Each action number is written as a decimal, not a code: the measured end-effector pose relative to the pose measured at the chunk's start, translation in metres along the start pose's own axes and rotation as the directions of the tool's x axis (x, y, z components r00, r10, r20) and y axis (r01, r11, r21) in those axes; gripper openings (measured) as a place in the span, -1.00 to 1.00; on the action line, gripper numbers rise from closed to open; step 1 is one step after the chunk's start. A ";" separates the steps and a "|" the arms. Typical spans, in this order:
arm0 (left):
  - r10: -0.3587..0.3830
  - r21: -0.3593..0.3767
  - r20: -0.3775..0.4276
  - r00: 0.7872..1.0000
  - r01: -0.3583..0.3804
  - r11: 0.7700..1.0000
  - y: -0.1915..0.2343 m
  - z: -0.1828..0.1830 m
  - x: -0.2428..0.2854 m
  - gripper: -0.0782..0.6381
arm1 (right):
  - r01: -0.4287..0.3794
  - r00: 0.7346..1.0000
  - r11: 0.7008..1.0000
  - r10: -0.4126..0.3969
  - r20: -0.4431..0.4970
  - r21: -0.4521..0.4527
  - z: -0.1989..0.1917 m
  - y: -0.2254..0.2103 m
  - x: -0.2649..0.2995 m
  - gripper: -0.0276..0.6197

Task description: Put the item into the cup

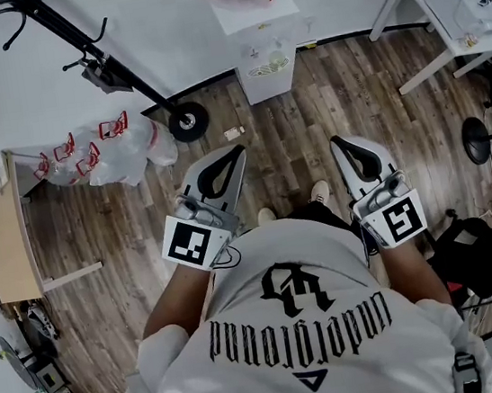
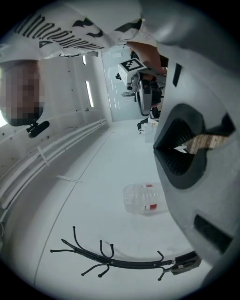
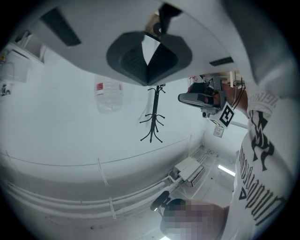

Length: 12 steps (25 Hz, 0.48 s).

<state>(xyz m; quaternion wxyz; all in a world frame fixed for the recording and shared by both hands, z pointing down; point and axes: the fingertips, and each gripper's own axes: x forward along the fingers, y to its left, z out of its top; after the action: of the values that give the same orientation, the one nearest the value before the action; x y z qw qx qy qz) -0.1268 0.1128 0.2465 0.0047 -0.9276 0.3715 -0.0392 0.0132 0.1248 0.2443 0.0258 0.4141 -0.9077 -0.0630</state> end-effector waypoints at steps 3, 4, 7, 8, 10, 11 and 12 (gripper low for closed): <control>-0.012 -0.002 0.016 1.000 0.012 1.000 0.003 0.001 -0.020 -0.76 | 0.016 1.000 1.000 -0.016 0.000 -0.010 0.005 0.021 -0.003 -0.90; -0.016 -0.003 0.023 1.000 0.016 1.000 0.004 0.001 -0.027 -0.76 | 0.021 1.000 1.000 -0.022 -0.002 -0.012 0.006 0.029 -0.004 -0.90; -0.024 -0.007 0.041 0.999 0.025 1.000 0.005 0.001 -0.044 -0.76 | 0.027 0.999 1.000 -0.027 -0.021 -0.012 0.007 0.049 -0.005 -0.90; -0.027 -0.008 0.046 0.999 0.027 1.000 0.005 0.002 -0.048 -0.76 | 0.027 0.999 1.000 -0.027 -0.024 -0.013 0.007 0.054 -0.005 -0.90; -0.034 -0.007 0.053 0.998 0.034 0.999 0.005 0.003 -0.054 -0.76 | 0.031 0.999 0.999 -0.031 -0.024 -0.013 0.008 0.061 -0.006 -0.90; -0.037 -0.005 0.056 0.998 0.037 0.999 0.005 0.004 -0.055 -0.76 | 0.034 0.999 0.999 -0.034 -0.023 -0.013 0.009 0.063 -0.006 -0.90; -0.039 -0.005 0.059 0.998 0.039 0.999 0.005 0.004 -0.057 -0.76 | 0.038 0.999 0.999 -0.038 -0.022 -0.012 0.010 0.065 -0.007 -0.90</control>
<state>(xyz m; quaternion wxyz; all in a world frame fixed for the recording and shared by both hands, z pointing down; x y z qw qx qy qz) -0.1711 0.1486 0.2381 0.0120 -0.9355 0.3530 -0.0110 -0.0317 0.1727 0.2433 0.0370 0.4317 -0.8990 -0.0644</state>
